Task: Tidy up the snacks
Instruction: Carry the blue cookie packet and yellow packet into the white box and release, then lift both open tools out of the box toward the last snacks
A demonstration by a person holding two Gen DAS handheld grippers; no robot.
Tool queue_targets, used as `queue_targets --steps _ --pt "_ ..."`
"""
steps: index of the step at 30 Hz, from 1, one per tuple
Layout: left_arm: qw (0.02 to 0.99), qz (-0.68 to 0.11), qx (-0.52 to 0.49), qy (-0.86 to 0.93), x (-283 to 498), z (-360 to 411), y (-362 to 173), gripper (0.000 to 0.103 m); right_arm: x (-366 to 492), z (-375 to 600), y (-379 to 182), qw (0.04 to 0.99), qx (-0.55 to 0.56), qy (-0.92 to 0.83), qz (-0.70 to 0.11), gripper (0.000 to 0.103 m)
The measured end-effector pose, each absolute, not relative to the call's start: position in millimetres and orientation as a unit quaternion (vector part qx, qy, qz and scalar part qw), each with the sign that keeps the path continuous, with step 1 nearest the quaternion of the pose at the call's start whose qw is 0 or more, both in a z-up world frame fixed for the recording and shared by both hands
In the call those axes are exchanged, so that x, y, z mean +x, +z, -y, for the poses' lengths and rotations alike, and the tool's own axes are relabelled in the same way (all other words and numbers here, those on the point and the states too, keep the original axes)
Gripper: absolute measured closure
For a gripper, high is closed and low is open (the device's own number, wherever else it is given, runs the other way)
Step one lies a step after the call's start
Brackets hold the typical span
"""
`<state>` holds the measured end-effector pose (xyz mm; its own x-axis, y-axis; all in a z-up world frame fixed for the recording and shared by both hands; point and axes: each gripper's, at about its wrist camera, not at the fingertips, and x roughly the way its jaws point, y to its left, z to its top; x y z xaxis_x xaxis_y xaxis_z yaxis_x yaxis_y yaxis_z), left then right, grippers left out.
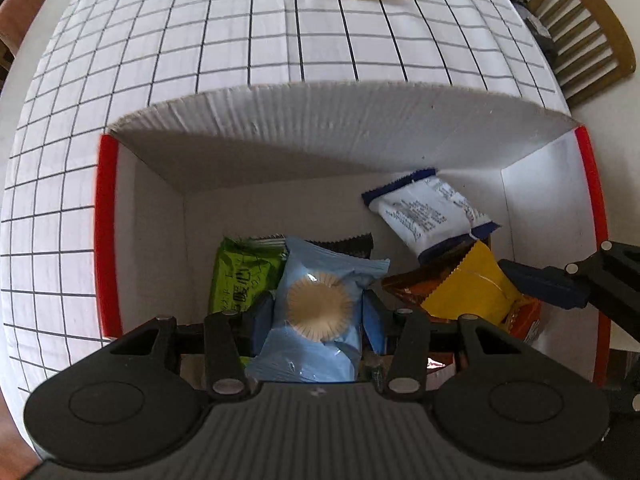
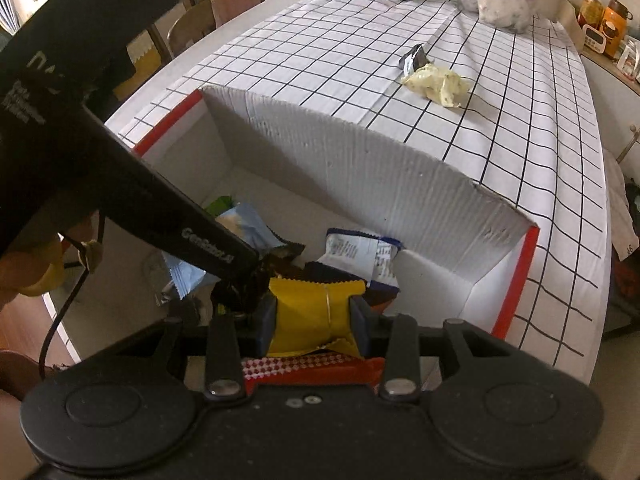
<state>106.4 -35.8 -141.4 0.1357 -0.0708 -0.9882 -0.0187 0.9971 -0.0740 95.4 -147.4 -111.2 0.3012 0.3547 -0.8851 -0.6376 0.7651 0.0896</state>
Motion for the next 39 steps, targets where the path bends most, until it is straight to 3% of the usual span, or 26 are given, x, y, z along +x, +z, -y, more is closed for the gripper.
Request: queue_targets --steps 13,22,39 --pt "0.746 -0.666 -0.021 -0.020 110.7 42.2 -149.1 0.054 97.4 145.8 -110.1 0.795 -0.137 0.309 -0.504 0.064" --pt "0.771 -0.635 -0.041 -0.029 104.3 31.5 -124.3 0.043 99.8 152.3 -97.0 0.797 -0.112 0.314 -0.503 0.059" --pt "0.841 -0.539 -0.043 -0.031 93.4 16.6 -54.2 0.030 109.1 175.3 -42.1 0.825 -0.046 0.333 -0.454 0.034"
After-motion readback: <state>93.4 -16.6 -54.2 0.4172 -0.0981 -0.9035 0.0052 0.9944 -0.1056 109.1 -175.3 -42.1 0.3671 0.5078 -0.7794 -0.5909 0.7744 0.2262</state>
